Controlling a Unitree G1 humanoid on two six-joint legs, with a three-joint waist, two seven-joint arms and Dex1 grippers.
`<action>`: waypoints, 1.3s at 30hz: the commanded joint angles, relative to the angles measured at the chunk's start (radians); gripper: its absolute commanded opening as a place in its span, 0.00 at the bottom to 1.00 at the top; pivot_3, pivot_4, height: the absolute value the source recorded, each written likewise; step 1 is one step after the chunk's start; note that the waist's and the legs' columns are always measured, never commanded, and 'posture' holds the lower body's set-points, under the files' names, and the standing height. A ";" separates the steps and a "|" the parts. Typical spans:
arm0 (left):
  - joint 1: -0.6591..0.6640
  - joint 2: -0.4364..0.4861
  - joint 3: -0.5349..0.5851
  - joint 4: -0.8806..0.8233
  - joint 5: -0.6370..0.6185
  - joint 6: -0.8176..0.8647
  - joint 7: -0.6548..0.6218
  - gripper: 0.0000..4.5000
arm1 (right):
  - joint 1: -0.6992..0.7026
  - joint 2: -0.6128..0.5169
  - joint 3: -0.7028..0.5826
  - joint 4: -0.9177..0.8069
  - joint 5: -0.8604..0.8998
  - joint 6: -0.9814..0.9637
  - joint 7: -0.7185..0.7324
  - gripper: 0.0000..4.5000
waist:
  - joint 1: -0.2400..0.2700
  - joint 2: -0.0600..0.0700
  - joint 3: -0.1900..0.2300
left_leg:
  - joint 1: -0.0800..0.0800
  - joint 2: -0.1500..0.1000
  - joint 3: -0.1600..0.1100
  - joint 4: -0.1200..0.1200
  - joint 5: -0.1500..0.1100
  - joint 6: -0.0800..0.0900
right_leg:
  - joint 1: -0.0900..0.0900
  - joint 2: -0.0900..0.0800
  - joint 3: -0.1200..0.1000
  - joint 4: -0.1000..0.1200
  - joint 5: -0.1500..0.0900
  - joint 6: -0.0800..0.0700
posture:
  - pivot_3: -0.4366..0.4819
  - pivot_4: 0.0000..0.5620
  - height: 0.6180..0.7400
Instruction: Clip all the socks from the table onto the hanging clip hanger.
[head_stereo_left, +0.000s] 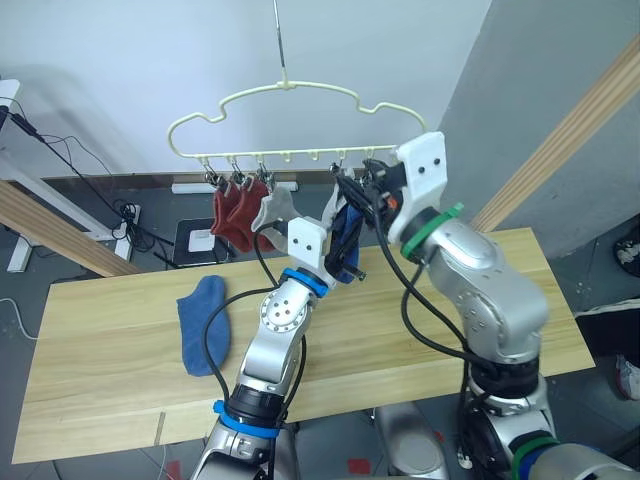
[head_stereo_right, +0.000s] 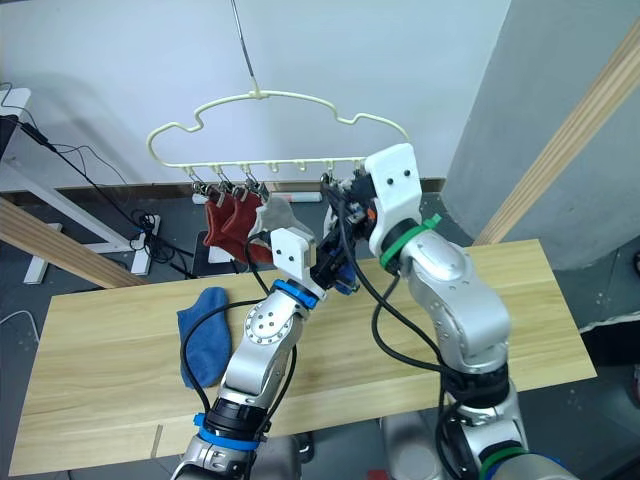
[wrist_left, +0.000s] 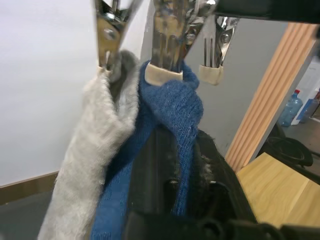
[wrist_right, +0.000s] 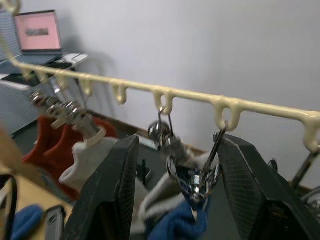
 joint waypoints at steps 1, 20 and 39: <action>-0.001 0.006 -0.013 -0.011 -0.007 0.007 -0.020 0.39 | 0.009 -0.038 -0.018 -0.090 0.047 0.023 0.034 0.55 | -0.001 0.000 0.000 | 0.000 0.000 0.000 0.000 0.000 0.000 | 0.000 0.000 0.000 0.000 0.000 0.000 | 0.16 0.55 1.00; 0.064 0.255 -0.059 -0.169 -0.159 0.005 -0.410 0.64 | 0.145 -0.257 -0.058 -0.186 0.013 -0.051 0.027 0.55 | -0.016 0.000 0.000 | 0.001 0.000 0.001 0.000 0.000 0.001 | 0.000 0.001 0.001 0.000 0.000 0.000 | 0.16 0.54 1.00; -0.036 0.498 0.247 -0.379 -0.522 0.381 -0.452 0.64 | 0.070 -0.150 0.011 -0.020 -0.119 -0.096 -0.069 0.55 | -0.022 0.001 -0.001 | 0.000 0.001 0.001 -0.001 0.001 0.001 | 0.000 0.001 0.002 -0.001 0.000 0.001 | 0.20 0.53 1.00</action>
